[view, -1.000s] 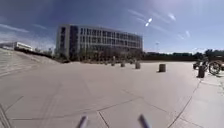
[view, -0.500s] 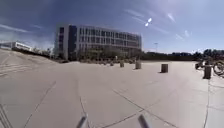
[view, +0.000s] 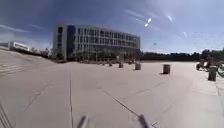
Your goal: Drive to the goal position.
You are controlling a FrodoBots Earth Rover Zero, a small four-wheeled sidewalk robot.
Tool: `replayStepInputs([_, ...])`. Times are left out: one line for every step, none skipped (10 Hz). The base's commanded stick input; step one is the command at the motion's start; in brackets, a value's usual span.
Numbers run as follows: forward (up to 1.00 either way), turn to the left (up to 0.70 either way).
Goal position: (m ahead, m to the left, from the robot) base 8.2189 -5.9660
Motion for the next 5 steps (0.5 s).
replayStepInputs([0.7, 0.0])
replayStepInputs([0.7, 0.0])
replayStepInputs([0.7, 0.0])
replayStepInputs([0.7, 0.0])
replayStepInputs([0.7, 0.0])
